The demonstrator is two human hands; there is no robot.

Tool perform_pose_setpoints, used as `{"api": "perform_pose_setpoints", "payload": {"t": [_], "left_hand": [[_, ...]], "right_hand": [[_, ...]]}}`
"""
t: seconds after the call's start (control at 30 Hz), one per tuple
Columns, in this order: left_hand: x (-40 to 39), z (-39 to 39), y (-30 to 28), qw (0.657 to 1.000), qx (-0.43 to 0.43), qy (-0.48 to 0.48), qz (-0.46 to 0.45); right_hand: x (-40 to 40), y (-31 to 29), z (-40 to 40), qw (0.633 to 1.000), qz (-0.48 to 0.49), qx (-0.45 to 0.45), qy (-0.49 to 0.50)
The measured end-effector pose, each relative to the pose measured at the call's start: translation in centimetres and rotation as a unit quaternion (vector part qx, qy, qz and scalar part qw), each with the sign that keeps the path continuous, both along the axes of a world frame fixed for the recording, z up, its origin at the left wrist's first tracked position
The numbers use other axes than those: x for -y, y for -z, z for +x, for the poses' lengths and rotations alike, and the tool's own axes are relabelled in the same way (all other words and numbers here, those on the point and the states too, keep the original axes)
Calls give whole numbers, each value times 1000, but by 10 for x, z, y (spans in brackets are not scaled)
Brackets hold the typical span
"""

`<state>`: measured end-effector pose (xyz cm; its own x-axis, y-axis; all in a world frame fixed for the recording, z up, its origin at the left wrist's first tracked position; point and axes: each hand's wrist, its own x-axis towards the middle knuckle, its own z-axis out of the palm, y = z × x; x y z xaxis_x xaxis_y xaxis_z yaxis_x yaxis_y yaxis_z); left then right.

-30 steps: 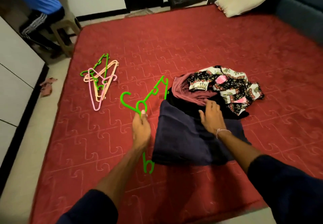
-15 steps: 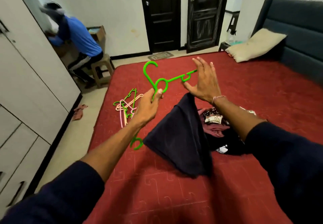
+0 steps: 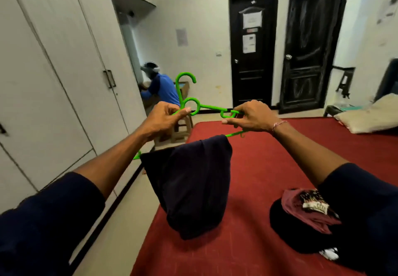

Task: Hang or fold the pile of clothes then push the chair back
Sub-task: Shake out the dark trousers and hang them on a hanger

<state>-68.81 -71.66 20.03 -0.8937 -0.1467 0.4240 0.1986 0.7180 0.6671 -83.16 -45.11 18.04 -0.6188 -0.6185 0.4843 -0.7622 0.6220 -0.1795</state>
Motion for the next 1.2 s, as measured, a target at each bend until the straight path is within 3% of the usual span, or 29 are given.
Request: {"api": "perform_pose_setpoints", "payload": {"t": [0.23,0.43,0.6,0.83,1.03,1.2], "left_hand": [[55,84,-69,993,-32,-114,-26],[85,176,-92,971,-57,-227,-45],[104,260,-100,936,-89,-337,-50],[129,370,-114,838,-131,-519,-106],[158,458,-127,692,-161,-668,-220],[191,533,-141,655,-131,-694,-269]], "right_hand": [[61,-73,40,945,24,181,-270],[121,-98,94,930,-8,74,-360],[173,-114,155,900,-49,71,-427],[235,-134,250,863,-93,86,-489],[299,-154,347,839,-145,79,-518],[355,-182,430,824,-181,80,-530]]}}
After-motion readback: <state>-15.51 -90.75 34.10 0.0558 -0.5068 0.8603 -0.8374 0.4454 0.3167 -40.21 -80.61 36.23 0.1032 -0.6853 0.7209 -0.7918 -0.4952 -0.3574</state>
